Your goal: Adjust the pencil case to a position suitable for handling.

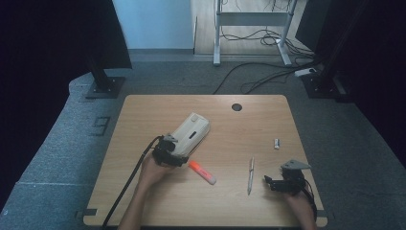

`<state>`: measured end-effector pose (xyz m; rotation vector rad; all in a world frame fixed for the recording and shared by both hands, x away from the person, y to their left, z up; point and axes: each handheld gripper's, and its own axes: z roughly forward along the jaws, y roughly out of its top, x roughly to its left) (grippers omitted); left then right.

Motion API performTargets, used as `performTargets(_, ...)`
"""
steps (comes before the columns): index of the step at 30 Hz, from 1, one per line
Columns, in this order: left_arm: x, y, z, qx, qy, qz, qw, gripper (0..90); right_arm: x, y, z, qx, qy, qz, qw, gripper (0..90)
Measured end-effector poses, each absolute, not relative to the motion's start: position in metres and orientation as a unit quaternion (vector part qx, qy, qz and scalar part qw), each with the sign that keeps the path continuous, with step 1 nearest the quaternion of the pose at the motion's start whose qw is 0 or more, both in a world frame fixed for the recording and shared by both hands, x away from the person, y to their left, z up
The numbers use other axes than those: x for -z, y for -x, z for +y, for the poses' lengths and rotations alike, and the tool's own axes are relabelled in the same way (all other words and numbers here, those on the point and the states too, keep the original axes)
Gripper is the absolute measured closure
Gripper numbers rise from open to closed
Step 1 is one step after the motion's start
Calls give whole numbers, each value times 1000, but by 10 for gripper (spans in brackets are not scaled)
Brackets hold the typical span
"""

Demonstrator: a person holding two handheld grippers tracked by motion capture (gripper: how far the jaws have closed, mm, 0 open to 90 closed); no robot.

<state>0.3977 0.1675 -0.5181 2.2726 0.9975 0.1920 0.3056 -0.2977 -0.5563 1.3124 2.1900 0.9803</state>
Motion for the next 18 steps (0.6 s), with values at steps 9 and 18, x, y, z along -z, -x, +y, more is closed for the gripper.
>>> performTargets(9,518,-370,181,-82,-852,399,330,237,556,-306,-298,-351,-470,784,202,114)
performTargets(18,512,-372,177,-112,-852,402,317,313,556,-305,-297,-350,-473,783,204,115)
